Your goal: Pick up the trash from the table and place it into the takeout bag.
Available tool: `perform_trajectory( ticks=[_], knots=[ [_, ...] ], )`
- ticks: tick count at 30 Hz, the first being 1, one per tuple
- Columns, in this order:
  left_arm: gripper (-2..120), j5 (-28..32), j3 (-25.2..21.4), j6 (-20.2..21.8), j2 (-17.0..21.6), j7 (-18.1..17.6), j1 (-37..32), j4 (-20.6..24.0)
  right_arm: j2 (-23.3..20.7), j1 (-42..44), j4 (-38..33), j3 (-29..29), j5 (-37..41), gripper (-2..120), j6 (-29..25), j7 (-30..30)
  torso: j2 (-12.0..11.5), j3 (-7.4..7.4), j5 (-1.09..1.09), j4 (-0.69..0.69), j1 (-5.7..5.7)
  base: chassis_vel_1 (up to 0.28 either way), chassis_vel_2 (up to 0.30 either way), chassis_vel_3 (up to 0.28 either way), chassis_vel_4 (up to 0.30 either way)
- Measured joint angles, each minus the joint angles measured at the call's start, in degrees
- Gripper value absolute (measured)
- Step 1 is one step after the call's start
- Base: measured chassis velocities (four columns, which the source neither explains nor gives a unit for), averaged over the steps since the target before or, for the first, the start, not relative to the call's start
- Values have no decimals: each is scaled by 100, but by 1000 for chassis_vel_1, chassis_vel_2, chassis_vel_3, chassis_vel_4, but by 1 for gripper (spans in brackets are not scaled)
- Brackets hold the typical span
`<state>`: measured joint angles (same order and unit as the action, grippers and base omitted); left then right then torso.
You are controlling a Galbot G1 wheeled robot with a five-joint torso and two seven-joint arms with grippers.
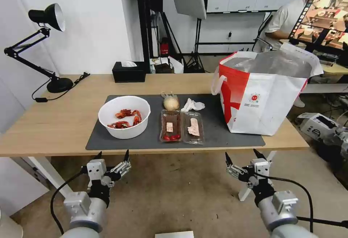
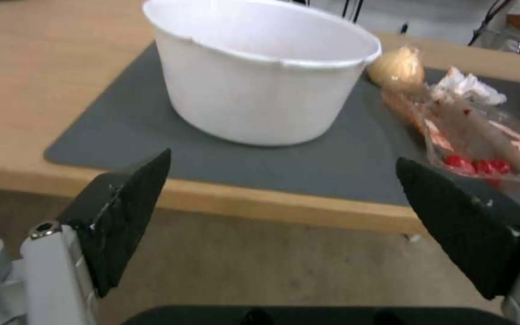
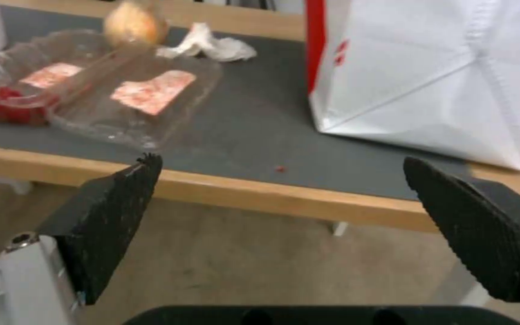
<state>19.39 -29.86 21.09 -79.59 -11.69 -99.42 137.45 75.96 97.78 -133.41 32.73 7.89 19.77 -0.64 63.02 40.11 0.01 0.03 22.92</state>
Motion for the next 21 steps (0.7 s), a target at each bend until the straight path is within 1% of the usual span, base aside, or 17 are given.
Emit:
perform_trajectory(
  ticks=[2, 3, 5, 12, 21],
  knots=[
    [100, 378, 54, 353, 94, -222, 65, 56, -15, -32, 40, -33, 26, 100, 7, -15, 0, 0, 0, -3, 0, 0, 0, 0, 0],
    [100, 472, 94, 450, 115, -294, 75, 64, -15, -39, 52, -48, 29, 100, 6, -21, 0, 0, -2, -4, 0, 0, 0, 0, 0],
    [100, 487, 115, 470, 120, -321, 71, 64, -16, -41, 60, -60, 31, 100, 3, -26, 0, 0, -2, -4, 0, 0, 0, 0, 0],
    [100, 454, 136, 411, 96, -332, 34, 65, 0, -45, 84, -113, 31, 100, -69, -36, 0, 0, -2, -3, 0, 0, 0, 0, 0],
    [100, 428, 117, 152, 63, -266, 3, 84, 33, -71, 92, -201, 211, 100, -301, -39, 0, 0, -2, -3, 0, 0, 0, 0, 0]
  ],
)
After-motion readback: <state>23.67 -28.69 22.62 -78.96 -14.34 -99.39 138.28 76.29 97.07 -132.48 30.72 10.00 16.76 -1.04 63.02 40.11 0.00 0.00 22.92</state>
